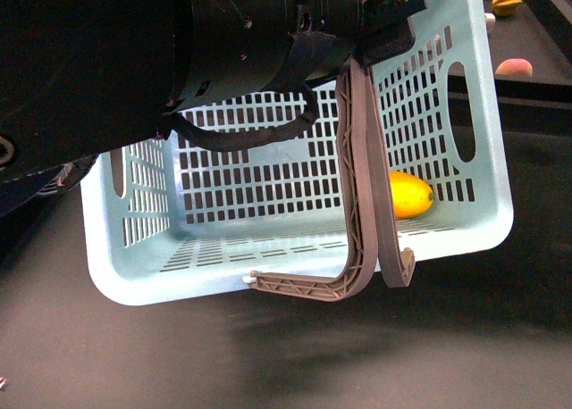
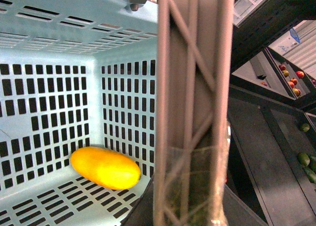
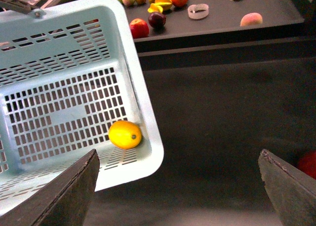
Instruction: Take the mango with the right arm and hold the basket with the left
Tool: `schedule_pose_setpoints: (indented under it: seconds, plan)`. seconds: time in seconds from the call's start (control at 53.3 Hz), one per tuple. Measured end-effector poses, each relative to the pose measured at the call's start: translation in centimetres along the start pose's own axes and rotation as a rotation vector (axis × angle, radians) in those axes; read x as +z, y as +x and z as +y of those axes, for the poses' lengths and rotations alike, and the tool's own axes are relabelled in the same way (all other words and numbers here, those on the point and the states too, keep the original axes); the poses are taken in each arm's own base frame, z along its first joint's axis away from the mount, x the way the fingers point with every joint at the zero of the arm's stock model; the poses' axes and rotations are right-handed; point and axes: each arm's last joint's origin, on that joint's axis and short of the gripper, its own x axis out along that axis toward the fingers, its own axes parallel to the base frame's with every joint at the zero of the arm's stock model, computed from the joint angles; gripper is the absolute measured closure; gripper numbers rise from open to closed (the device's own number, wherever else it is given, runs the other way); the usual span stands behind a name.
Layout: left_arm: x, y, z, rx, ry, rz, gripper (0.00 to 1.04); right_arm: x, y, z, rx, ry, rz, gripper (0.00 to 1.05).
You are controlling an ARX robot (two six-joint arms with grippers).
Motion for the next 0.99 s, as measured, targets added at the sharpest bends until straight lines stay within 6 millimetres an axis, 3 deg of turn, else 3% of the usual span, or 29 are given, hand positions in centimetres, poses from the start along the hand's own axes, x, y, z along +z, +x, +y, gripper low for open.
schedule_pose_setpoints:
  seconds: [0.206, 0.657, 0.77, 0.845, 0.995]
  plan:
    - [0.0, 0.0, 0.0, 0.001, 0.000, -0.001, 0.99, 0.1, -1.6, -0.4, -0.039, 0.005, -0.034, 0.08]
    - [0.0, 0.0, 0.0, -0.001, 0.001, 0.000, 0.99, -0.1, -1.6, -0.4, -0.037, -0.006, -0.051, 0.10]
    - [0.0, 0.0, 0.0, -0.001, 0.000, 0.000, 0.99, -1.1, -1.6, -0.4, -0.026, -0.115, -0.241, 0.27]
    - [0.0, 0.0, 0.0, 0.001, 0.001, -0.001, 0.99, -0.6, -2.0, 0.1, -0.044, -0.144, -0.314, 0.40]
    - [0.0, 0.0, 0.0, -0.002, 0.001, 0.001, 0.99, -0.7, -2.6, 1.0, -0.015, -0.174, -0.328, 0.75]
